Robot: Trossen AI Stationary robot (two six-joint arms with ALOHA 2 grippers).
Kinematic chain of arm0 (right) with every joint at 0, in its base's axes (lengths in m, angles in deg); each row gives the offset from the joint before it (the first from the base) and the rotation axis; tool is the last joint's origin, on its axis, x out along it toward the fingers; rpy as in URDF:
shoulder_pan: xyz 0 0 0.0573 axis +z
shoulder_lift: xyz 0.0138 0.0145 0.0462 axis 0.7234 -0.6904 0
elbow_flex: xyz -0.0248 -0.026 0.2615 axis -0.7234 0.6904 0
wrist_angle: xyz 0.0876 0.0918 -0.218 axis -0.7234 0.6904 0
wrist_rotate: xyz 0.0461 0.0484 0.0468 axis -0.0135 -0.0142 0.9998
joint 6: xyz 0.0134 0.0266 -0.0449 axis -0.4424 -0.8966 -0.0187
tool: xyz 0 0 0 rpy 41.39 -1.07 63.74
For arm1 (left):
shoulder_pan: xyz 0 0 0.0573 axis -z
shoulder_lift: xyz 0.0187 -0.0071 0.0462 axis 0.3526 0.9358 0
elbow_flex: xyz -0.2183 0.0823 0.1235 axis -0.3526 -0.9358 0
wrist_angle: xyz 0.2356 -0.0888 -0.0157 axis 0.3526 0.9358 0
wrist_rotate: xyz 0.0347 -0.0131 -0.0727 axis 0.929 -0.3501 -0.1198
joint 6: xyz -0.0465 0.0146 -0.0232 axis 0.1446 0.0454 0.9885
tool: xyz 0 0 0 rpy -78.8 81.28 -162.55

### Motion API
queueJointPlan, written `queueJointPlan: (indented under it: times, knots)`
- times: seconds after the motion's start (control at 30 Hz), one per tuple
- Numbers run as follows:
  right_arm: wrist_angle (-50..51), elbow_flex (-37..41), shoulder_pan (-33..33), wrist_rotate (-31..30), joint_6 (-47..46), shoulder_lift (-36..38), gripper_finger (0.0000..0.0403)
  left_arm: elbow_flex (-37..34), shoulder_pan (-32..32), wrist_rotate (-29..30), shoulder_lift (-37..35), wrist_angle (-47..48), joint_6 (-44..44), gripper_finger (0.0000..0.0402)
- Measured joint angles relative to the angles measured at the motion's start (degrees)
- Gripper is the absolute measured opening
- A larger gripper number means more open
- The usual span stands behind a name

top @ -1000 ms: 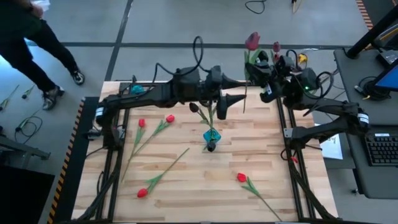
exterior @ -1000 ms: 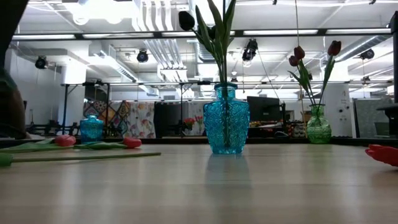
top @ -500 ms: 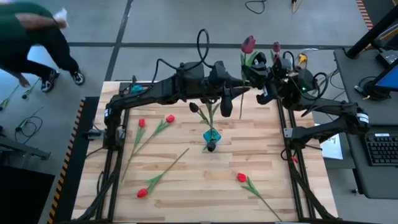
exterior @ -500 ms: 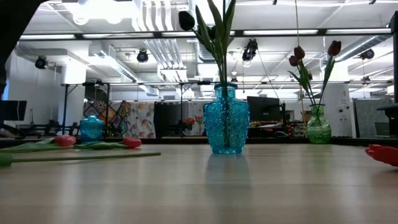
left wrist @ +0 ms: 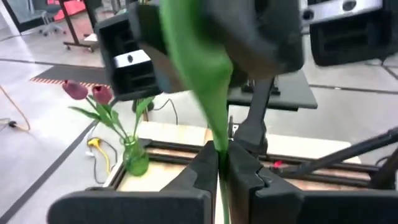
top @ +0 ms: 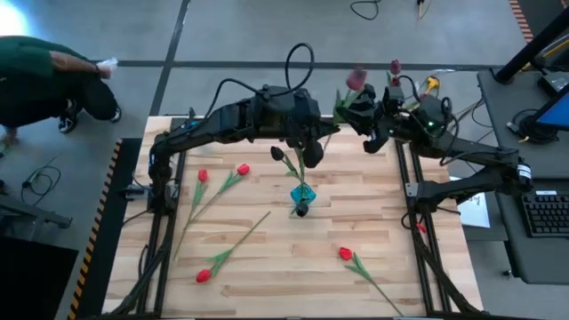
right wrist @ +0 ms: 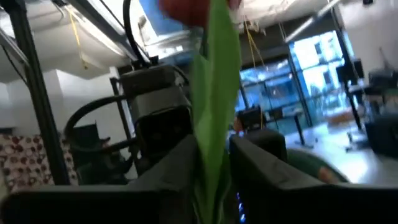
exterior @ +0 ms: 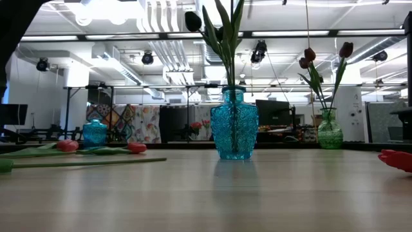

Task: Sort flowers into vase by color
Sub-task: Put the dark red flower into the green vase

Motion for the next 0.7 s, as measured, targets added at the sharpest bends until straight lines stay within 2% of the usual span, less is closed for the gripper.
queueJointPlan:
  times: [0.17,0.33,0.5,0.6,0.7]
  knots:
    - [14.63,-4.55,-0.04,-0.04,-1.22,0.84,0.0181,-0.58,0.07,0.03,-1.63,3.64,-0.31,0.0]
    - [26.86,-12.45,-0.04,-0.06,-0.8,-0.7,0.0228,-0.69,0.07,-0.16,-1.62,4.62,-0.28,0.0]
    - [36.89,-20.58,-0.04,-0.07,2.84,-2.23,0.0233,-0.69,0.15,-0.18,-1.49,4.65,-0.26,0.0]
    - [41.3,-23.53,-0.02,-0.09,5.17,-2.85,0.0215,-0.71,0.15,-0.2,-1.49,4.69,-0.28,0.0]
    - [40.57,-24.49,-0.02,-0.07,5.64,-3.01,0.0182,-0.71,0.15,-0.2,-1.49,4.69,-0.3,0.0]
